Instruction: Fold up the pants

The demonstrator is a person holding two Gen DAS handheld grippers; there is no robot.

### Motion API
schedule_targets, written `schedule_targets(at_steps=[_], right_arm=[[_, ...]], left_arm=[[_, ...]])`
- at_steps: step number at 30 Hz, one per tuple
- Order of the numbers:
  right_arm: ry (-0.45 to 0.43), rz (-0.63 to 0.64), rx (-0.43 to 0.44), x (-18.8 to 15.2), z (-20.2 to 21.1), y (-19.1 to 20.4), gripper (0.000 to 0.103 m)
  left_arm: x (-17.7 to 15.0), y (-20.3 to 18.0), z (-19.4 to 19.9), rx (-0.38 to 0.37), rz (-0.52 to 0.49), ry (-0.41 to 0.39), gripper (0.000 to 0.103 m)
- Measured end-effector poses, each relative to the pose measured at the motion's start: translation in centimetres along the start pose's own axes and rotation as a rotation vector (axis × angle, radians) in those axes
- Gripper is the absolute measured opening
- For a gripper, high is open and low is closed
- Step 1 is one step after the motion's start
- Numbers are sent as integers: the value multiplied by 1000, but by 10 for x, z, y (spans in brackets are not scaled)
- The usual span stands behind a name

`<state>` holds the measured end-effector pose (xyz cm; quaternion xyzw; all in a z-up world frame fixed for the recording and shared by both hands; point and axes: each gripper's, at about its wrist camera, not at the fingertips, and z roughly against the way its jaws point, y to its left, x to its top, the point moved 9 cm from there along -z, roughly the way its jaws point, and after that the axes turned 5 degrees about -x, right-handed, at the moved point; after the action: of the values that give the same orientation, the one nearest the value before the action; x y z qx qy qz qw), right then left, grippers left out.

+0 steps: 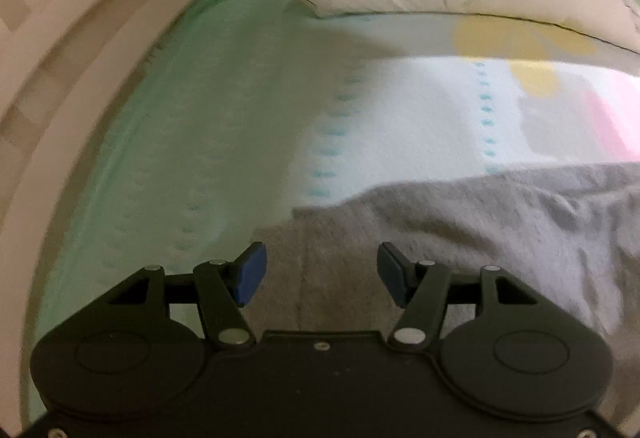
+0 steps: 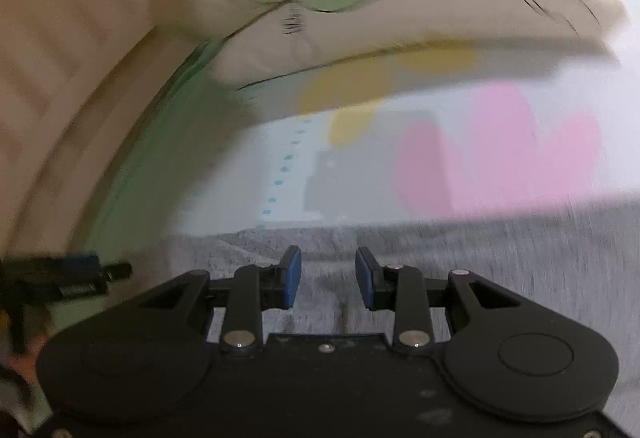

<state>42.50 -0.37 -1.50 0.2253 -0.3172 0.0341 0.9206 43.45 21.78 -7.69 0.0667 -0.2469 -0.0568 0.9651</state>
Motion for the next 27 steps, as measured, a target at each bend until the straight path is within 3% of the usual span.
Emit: schedule_targets(at_steps=[3,5,8,14,20,21,23,24,27], right_arm=[[30,218,46,-2,-10,16,37],[26,277,49,-1,-18,17,37],[57,342,91,-3,-29,20,37],[89,610,98,-24,-38,30,37],[129,692,40,-33,-59,30,37],[133,704,33,-35,-62,31,36],[147,730,25,-39,-65,33,8],[166,733,35,-41,-65,34,2],[167,755,35,-45,-63,36,1]], left_arm=[[-12,-4,-3,-69,29,28,65],[-17,-6,-4,-86,42,34,65],[-23,-9,0,-99,44,41,65],[-32,-10,2,-92,16,56,65],[-33,-13,0,-92,0,61,65],[-33,-13,1,-90,-5,62,65],[-33,-14,1,-90,-8,62,65],[-33,-14,1,-91,-10,61,65],[-30,-17,0,-92,-15,59,65]])
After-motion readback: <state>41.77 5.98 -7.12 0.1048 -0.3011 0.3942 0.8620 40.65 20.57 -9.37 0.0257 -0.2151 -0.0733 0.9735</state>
